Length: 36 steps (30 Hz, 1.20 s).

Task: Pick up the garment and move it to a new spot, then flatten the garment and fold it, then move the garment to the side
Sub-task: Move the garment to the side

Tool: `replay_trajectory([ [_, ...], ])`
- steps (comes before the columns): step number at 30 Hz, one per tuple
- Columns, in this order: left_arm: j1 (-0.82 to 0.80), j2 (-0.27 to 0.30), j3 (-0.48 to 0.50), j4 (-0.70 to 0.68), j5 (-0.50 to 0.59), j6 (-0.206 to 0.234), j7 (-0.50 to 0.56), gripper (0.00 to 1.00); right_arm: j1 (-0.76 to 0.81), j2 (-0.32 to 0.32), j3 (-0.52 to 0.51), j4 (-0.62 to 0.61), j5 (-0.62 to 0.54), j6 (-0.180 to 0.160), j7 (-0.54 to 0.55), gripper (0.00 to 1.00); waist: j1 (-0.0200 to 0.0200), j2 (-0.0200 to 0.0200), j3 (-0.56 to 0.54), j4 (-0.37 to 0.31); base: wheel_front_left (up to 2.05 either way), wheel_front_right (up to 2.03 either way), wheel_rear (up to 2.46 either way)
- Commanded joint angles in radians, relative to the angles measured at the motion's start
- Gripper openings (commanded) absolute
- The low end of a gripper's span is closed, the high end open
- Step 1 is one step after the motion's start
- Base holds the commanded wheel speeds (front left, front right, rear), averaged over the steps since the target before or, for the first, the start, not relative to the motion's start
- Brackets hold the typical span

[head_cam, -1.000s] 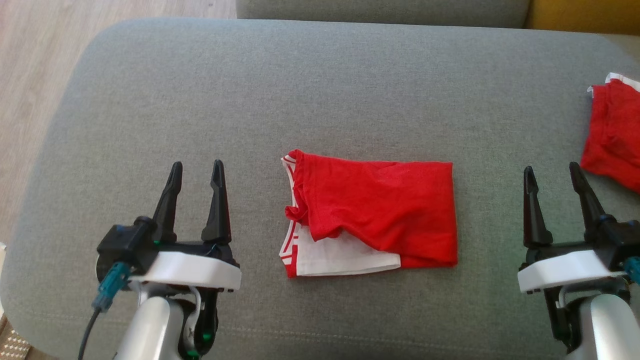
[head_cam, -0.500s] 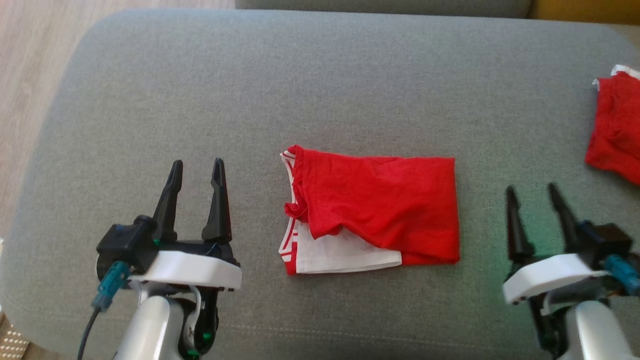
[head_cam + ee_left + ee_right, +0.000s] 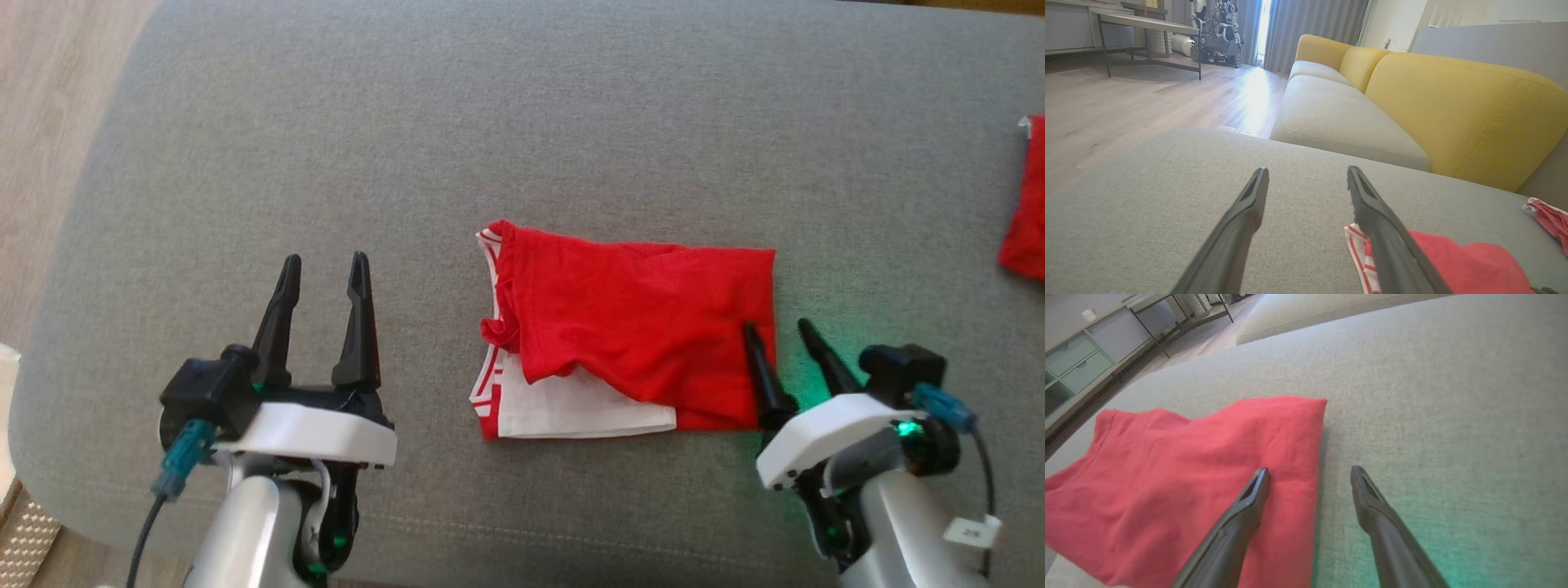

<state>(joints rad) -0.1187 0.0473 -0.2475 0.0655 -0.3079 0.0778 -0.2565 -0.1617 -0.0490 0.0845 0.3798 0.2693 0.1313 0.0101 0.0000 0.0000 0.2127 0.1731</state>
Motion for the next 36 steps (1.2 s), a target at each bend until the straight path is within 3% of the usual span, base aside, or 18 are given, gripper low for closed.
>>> replay_trajectory([
  [1,-0.044,0.003,0.028,-0.031,0.001,-0.005,-0.005,1.0,-0.036,-0.001,0.035,-0.007,0.01,-0.001,0.005,1.0,0.0,0.0,0.005,0.004,0.0,0.0,0.0],
  [5,-0.053,0.003,0.032,-0.036,0.0,-0.003,-0.005,1.0,-0.069,-0.001,0.057,0.045,0.021,-0.001,0.031,1.0,0.0,0.0,0.019,0.011,0.0,0.0,0.0],
  [6,-0.053,0.003,0.033,-0.035,0.0,-0.003,-0.005,1.0,-0.076,-0.001,0.064,0.058,0.024,-0.001,0.041,0.43,0.0,0.0,0.02,0.012,0.0,0.0,0.0],
  [7,-0.054,0.003,0.034,-0.035,0.0,-0.003,-0.005,1.0,-0.084,-0.001,0.069,0.068,0.017,-0.001,0.046,0.0,0.0,0.0,0.021,0.012,0.0,0.0,0.0],
  [17,-0.061,0.003,0.044,-0.038,0.005,0.0,-0.005,1.0,-0.136,-0.068,0.101,0.091,-0.105,-0.001,-0.006,0.0,0.0,0.0,0.021,-0.006,0.0,0.0,0.0],
  [25,-0.075,0.003,0.048,-0.051,0.023,-0.015,-0.005,1.0,-0.213,-0.185,0.142,-0.006,-0.211,-0.001,-0.025,0.0,0.0,0.0,0.032,-0.077,0.0,0.0,0.0],
  [36,-0.208,0.003,0.015,-0.061,0.101,-0.075,-0.005,1.0,-0.425,-0.414,0.195,-0.099,-0.112,-0.001,0.096,0.0,0.0,0.0,0.131,-0.257,0.0,0.0,0.0],
])
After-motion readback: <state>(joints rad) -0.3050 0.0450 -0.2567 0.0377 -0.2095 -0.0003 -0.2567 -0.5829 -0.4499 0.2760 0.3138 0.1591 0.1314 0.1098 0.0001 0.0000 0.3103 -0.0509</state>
